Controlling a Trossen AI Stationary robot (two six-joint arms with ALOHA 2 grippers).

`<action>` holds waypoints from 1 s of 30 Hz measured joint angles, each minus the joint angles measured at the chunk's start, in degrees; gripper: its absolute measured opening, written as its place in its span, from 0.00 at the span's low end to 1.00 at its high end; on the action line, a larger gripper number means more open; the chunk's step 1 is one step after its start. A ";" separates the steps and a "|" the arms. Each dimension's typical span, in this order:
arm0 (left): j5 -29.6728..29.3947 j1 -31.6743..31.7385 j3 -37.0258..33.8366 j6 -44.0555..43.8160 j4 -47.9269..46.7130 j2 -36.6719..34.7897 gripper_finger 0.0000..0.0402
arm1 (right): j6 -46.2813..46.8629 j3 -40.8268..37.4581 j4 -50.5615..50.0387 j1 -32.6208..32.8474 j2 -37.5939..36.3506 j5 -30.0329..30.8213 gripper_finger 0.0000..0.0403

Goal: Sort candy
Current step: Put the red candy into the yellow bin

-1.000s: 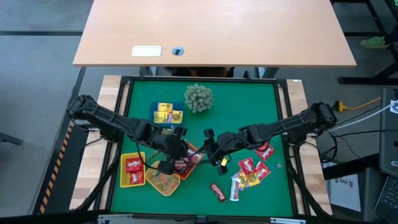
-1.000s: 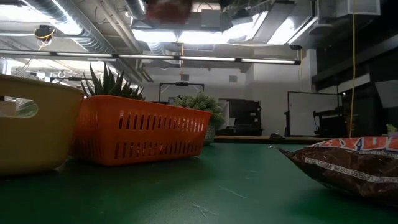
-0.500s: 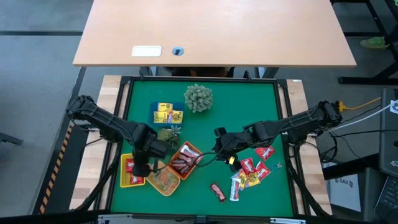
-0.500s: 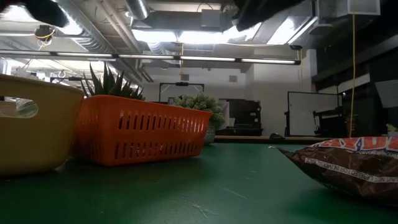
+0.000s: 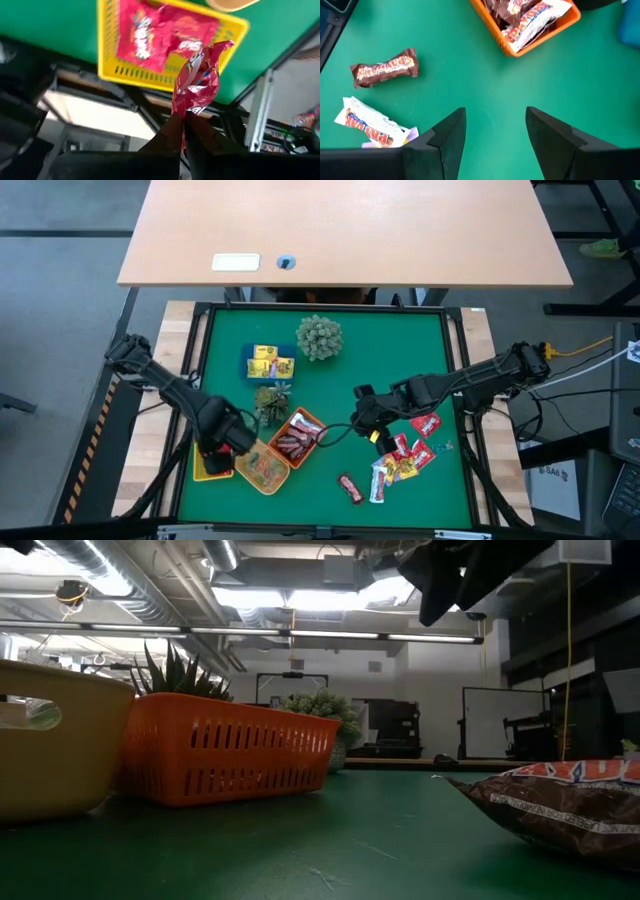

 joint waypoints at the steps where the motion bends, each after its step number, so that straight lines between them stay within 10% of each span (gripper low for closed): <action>1: -0.59 -0.45 0.01 -1.39 -0.49 0.00 0.03 | 0.00 0.00 -0.27 0.00 0.00 0.00 0.51; 16: -23.06 -3.60 -0.01 -13.81 3.40 0.00 0.25 | 3.99 0.00 -9.70 0.00 0.00 0.24 0.51; 25: -41.45 -2.34 -0.01 -0.04 23.25 0.00 0.25 | 17.43 -2.85 -27.94 0.02 0.00 8.50 0.51; 30: -42.04 -0.74 -0.01 6.66 32.30 0.00 0.25 | 17.61 -8.66 -28.99 0.04 0.01 1.04 0.51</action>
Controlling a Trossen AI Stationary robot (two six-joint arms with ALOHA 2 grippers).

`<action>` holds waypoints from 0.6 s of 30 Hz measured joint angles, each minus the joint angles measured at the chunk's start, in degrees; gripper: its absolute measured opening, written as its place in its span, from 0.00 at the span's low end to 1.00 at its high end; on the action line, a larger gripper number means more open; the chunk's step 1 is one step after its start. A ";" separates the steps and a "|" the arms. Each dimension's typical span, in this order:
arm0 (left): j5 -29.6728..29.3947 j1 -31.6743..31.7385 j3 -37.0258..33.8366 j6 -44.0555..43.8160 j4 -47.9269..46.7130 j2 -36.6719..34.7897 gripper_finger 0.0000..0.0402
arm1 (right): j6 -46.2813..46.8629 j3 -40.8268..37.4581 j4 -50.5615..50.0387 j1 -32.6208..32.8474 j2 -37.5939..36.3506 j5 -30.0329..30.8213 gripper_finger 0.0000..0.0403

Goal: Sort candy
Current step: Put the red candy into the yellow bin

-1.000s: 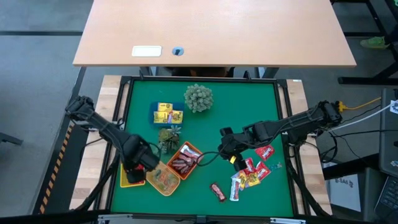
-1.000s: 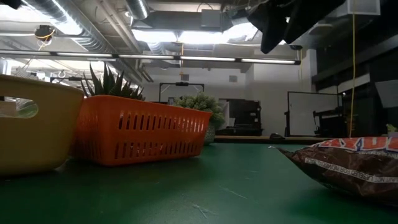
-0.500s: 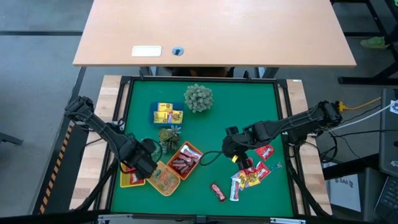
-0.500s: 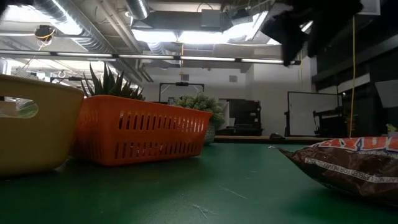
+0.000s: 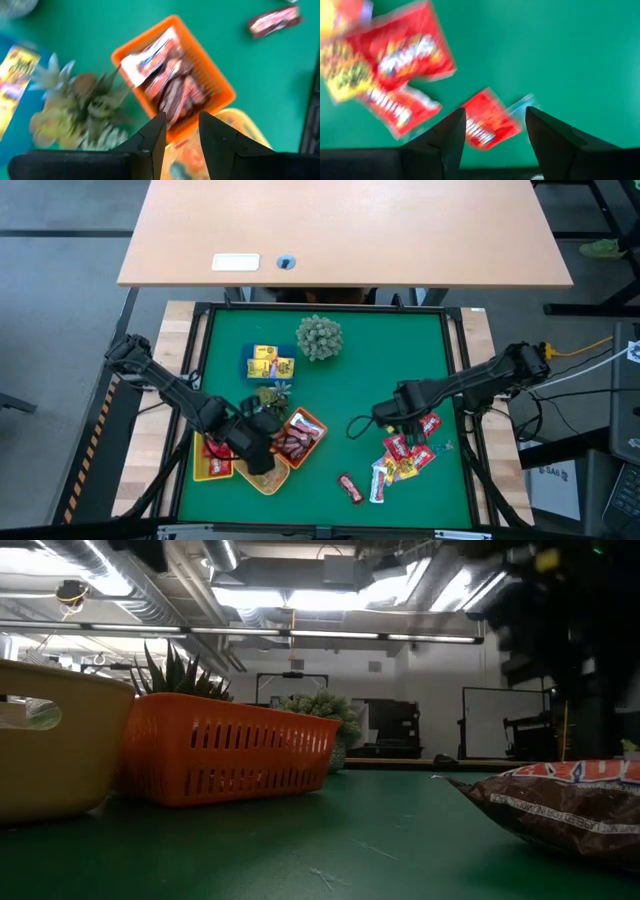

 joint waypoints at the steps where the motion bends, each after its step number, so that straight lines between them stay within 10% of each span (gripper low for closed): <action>1: 0.00 0.23 0.00 1.00 1.20 0.00 0.25 | 0.04 -1.48 0.01 0.00 0.01 -2.34 0.51; 18: -0.20 3.37 0.00 6.80 4.24 0.00 0.25 | 9.44 -17.91 11.45 0.00 0.05 -8.80 0.51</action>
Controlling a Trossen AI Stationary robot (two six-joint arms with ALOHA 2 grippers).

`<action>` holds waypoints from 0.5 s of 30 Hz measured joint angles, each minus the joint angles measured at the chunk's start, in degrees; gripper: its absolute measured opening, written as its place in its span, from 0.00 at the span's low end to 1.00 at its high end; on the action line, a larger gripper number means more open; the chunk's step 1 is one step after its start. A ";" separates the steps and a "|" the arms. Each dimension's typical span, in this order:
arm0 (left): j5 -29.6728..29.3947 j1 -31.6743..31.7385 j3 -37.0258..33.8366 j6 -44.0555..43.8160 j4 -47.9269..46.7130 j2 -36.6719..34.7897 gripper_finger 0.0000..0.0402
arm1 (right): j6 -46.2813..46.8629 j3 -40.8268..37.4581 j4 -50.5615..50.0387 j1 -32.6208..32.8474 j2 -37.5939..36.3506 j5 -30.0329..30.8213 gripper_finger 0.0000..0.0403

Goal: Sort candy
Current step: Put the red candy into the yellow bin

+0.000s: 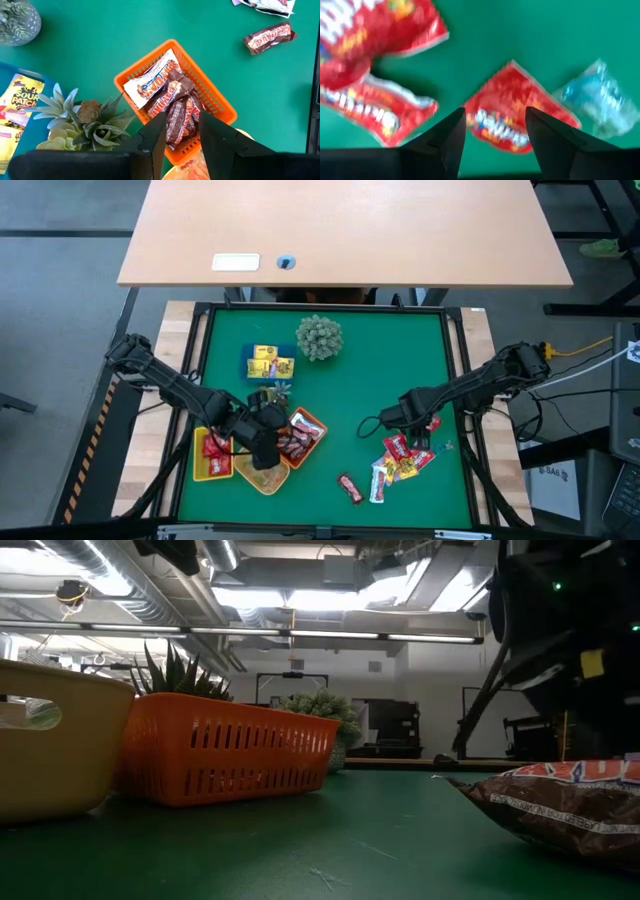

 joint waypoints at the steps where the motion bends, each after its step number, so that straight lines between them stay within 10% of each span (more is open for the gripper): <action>1: -0.01 0.04 0.00 -0.01 0.00 0.00 0.25 | 0.05 -0.33 1.13 0.00 0.00 0.82 0.51; 15: 0.03 0.04 0.00 -0.01 0.01 0.00 0.25 | -0.03 -6.82 9.14 -0.09 -0.46 3.67 0.51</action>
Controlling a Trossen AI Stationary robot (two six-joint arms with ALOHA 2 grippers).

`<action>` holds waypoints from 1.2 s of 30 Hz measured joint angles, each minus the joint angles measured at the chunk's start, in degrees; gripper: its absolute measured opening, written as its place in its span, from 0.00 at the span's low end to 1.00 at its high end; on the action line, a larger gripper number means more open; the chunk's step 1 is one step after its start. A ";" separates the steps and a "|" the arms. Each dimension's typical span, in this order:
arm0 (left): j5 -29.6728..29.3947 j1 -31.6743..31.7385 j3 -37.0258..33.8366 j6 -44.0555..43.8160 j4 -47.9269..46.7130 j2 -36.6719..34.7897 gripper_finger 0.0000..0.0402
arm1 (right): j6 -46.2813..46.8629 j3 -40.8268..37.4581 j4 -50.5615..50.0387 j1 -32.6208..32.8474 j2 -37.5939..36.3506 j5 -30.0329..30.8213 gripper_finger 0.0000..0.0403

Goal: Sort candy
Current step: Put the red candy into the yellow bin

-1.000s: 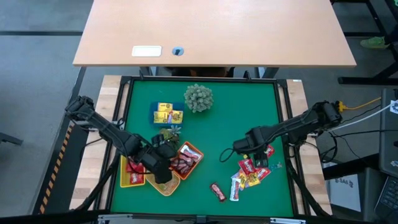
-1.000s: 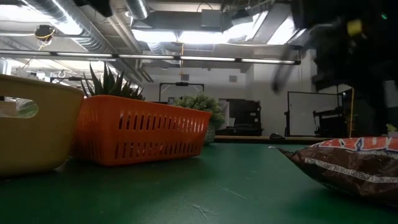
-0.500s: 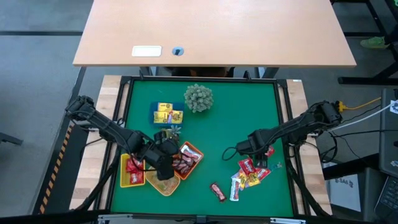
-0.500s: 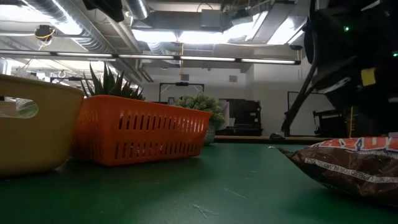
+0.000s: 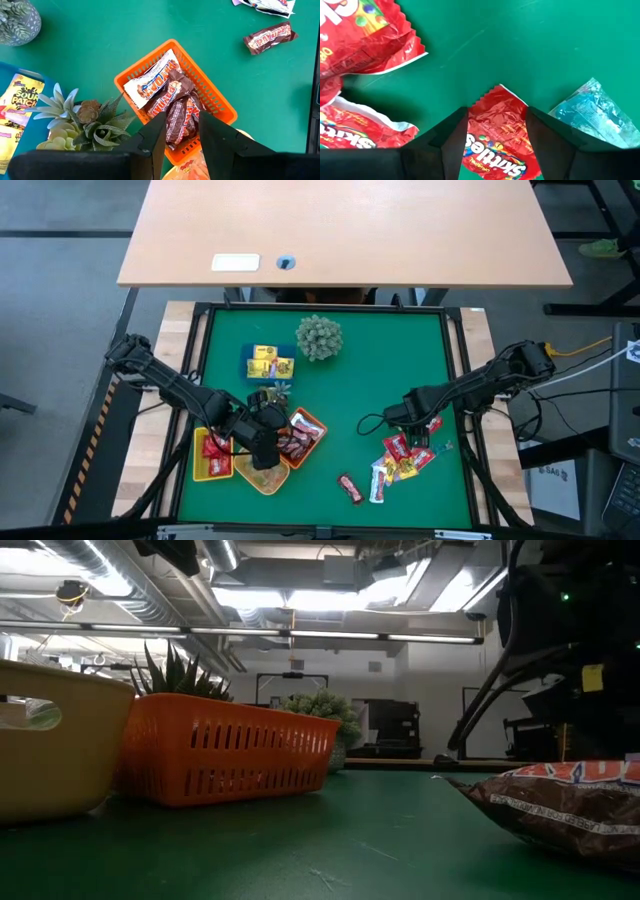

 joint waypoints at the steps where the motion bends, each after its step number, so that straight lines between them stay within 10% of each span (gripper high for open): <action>1: 0.00 0.00 0.00 0.01 0.00 0.00 0.25 | 0.00 -0.03 0.12 0.00 0.00 0.00 0.50; 16: 0.00 0.00 0.00 0.04 0.02 0.00 0.25 | -0.68 0.86 -0.12 0.09 0.50 -1.54 0.03; 36: -0.16 1.62 0.00 16.73 11.85 0.00 0.29 | -15.12 24.80 4.49 0.07 0.63 -1.73 0.01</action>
